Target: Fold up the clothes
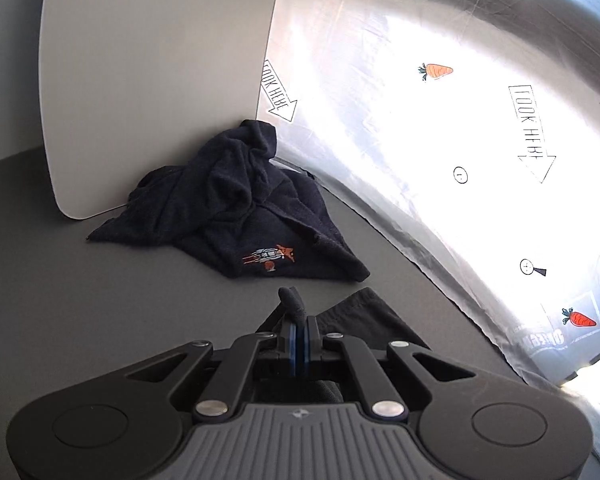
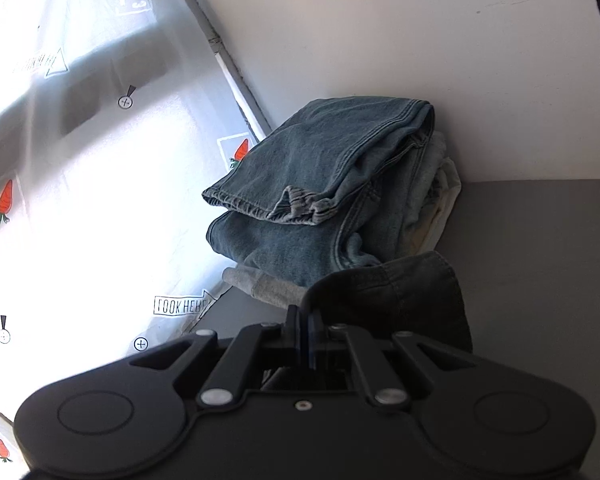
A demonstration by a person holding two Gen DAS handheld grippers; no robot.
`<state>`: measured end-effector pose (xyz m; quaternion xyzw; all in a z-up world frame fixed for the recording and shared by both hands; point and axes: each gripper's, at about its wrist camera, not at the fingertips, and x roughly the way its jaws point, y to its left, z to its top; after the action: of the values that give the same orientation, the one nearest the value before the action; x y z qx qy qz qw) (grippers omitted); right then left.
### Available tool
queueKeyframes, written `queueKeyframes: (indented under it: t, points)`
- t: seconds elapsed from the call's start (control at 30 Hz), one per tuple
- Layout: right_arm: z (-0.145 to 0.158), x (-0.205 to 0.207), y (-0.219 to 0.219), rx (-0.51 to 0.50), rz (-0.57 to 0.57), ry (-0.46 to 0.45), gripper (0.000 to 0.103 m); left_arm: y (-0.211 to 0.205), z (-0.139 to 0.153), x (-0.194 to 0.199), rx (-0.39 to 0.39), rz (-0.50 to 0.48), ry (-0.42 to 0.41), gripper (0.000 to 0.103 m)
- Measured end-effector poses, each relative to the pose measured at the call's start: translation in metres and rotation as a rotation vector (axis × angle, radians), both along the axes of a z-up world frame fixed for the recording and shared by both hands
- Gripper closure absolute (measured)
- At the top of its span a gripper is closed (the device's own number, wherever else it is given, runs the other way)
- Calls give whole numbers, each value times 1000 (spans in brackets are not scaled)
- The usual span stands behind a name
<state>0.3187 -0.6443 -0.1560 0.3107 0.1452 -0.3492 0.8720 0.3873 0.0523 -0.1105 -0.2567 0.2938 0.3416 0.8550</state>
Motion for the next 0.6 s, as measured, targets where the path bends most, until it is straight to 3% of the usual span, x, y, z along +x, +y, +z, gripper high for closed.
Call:
queueKeyframes:
  t: [0.43,0.53,0.6]
  points:
    - [-21,141,-9,-102,81,118,98,-9,-58,177,52,-94,89,98]
    - [-36,172,-11,-96,80,216,90,-11,-85,207,68,-101,213,87]
    - [-43,184,-10,-78,85,269,78,-17,-88,201,52,-122,216,83]
